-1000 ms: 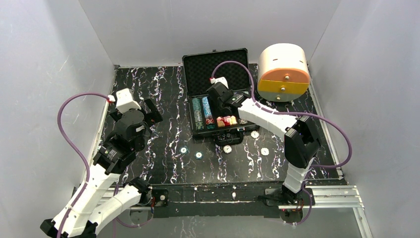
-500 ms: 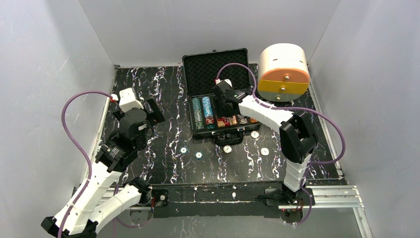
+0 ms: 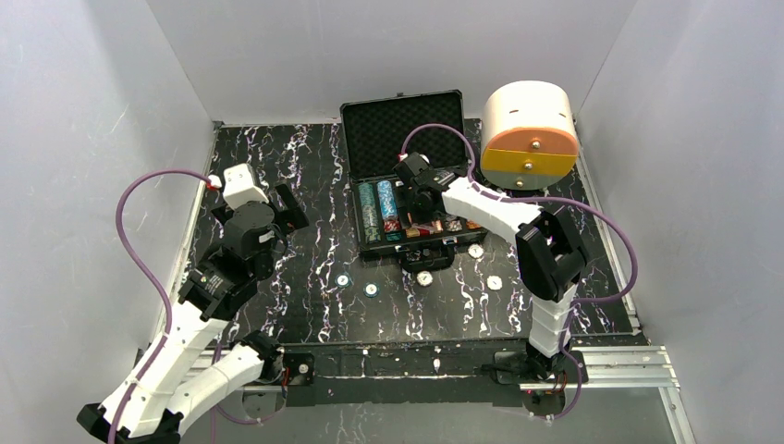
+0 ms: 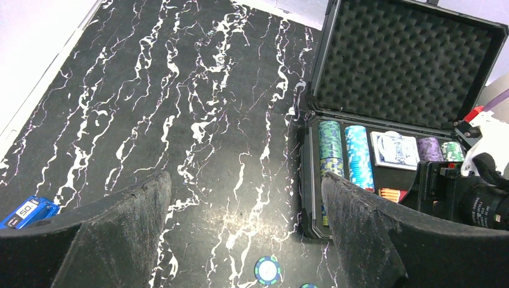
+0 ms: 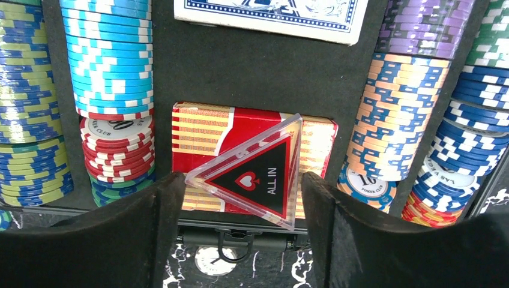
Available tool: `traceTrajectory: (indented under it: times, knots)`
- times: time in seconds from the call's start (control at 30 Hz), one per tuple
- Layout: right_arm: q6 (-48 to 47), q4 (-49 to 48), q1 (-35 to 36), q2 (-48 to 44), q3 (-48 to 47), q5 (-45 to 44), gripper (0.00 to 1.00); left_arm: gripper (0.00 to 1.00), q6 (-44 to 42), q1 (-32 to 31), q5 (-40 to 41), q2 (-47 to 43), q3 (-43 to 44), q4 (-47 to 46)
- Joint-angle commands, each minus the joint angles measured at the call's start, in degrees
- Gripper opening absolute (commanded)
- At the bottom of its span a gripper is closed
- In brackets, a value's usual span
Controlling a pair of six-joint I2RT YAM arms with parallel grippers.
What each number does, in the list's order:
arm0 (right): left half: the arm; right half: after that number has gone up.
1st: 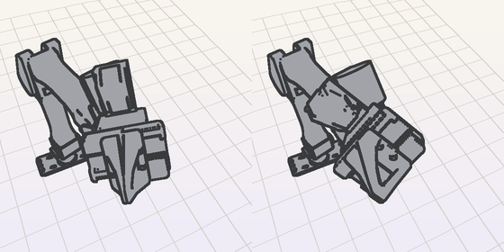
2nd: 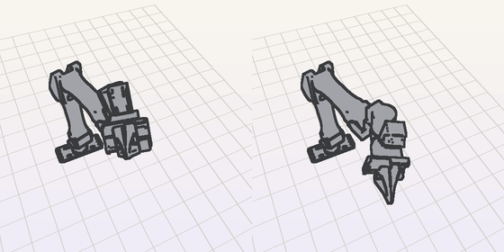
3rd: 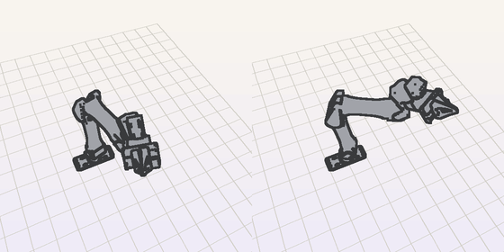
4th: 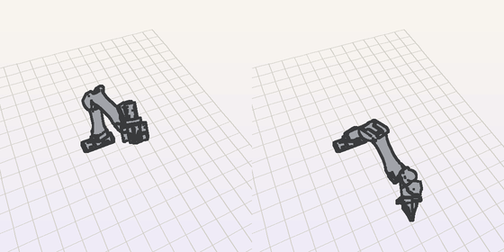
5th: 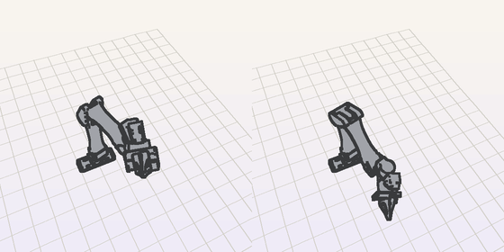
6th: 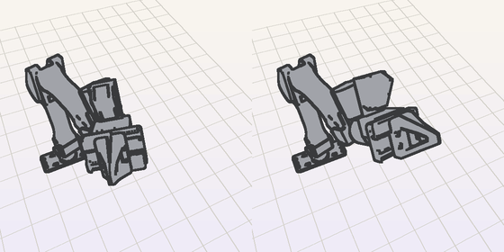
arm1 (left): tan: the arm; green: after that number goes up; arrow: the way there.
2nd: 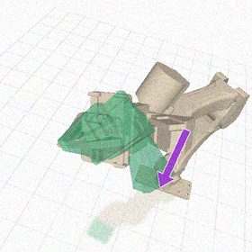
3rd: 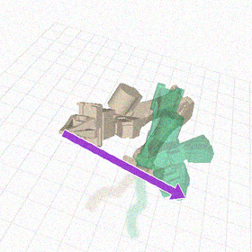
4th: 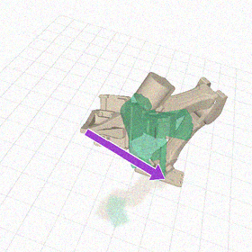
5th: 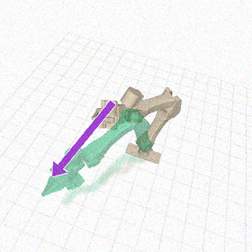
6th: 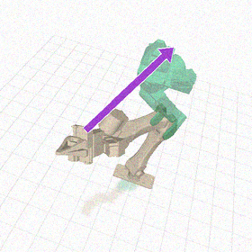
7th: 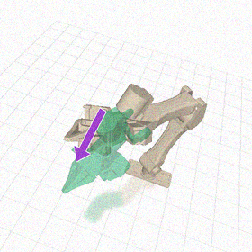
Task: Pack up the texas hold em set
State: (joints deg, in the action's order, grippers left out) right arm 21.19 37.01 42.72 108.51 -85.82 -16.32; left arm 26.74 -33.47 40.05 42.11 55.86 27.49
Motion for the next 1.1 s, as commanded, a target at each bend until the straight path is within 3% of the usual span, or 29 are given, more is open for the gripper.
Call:
traceTrajectory:
  times: [0.0, 0.1, 0.3, 0.67, 0.77, 1.07]
  knots:
    - [0.14, 1.38, -0.22, 0.57, -2.1, 0.19, 0.85, 0.94, 0.29, 0.25, 1.04, 0.56, -0.36, -0.12]
    - [-0.09, 0.64, -0.2, -2.08, -2.03, -0.26, 0.9, 0.94, 0.15, 0.25, 1.03, 0.83, -0.31, -0.44]
    - [2.33, 0.57, -0.47, -11.88, 1.58, -3.8, 0.89, 0.94, 0.39, 0.25, 0.36, 1.27, -0.91, -1.34]
    - [14.85, -0.21, -7.97, -29.25, 26.94, -10.18, 0.85, 0.94, 1.15, 0.25, -1.38, 1.58, -1.44, -2.59]
    - [15.25, -2.41, -9.57, -30.65, 30.57, -9.54, 0.78, 0.94, 1.59, 0.25, -1.99, 1.61, -1.69, -2.6]
    - [13.9, -16.14, -13.32, -25.38, 34.83, -3.48, 0.71, 0.94, 2.33, 0.25, -2.56, 0.35, -1.64, -2.05]
